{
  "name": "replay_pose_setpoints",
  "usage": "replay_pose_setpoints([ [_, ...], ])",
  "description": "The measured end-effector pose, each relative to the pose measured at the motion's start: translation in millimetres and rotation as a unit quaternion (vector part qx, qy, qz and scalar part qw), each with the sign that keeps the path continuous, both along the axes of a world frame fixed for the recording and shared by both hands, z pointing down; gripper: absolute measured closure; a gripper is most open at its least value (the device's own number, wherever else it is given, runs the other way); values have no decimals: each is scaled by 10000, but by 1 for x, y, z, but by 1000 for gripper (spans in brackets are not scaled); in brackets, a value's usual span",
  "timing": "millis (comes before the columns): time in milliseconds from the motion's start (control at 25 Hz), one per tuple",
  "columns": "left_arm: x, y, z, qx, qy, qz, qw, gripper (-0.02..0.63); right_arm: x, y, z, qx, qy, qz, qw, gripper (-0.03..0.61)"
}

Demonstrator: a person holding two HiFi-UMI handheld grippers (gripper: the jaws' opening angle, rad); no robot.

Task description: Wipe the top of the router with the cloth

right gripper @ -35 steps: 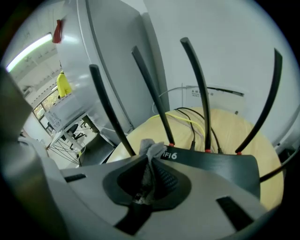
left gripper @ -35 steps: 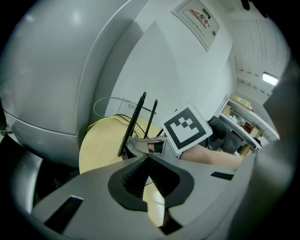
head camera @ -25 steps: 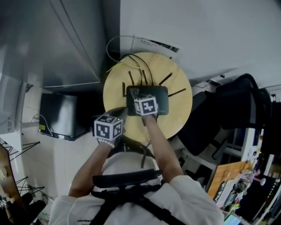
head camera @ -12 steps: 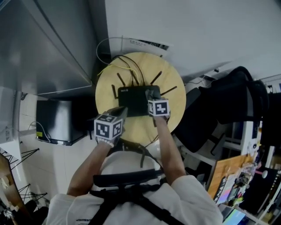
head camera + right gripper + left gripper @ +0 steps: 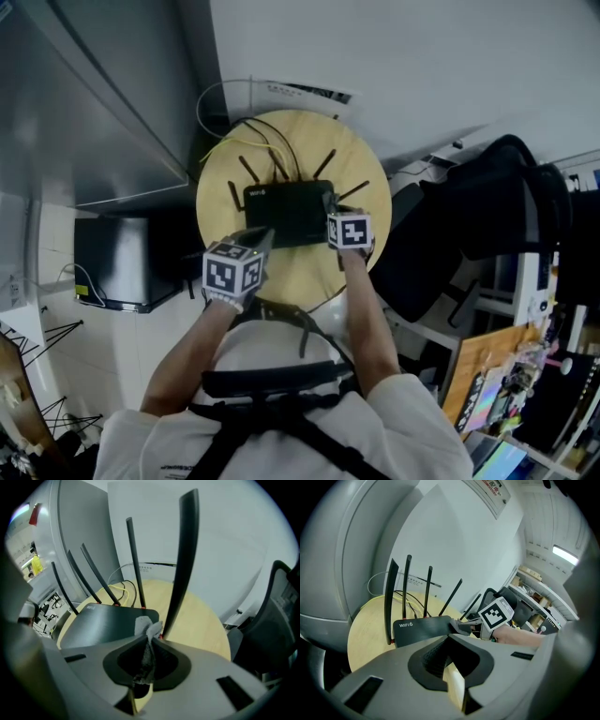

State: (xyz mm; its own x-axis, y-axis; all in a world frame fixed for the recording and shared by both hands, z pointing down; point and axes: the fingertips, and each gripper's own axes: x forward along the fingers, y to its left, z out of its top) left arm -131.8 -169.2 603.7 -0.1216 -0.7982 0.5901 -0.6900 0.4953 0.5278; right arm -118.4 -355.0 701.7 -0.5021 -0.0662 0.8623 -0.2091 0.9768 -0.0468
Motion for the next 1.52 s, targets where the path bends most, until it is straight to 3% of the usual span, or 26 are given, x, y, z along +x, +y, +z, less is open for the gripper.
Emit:
replay_pose_setpoints([
  [240, 5, 2, 5, -55, 48, 33, 10000, 617, 6, 3, 4, -124, 12, 50, 9999, 541],
  [1040, -1, 53, 20, -215, 223, -450, 9985, 617, -33, 158, 0, -790, -121, -1366, 9874, 540],
  [1520, -8, 79, 18, -246, 211, -657, 9973, 617, -49, 217, 0, -958, -35, -1852, 9780, 540],
])
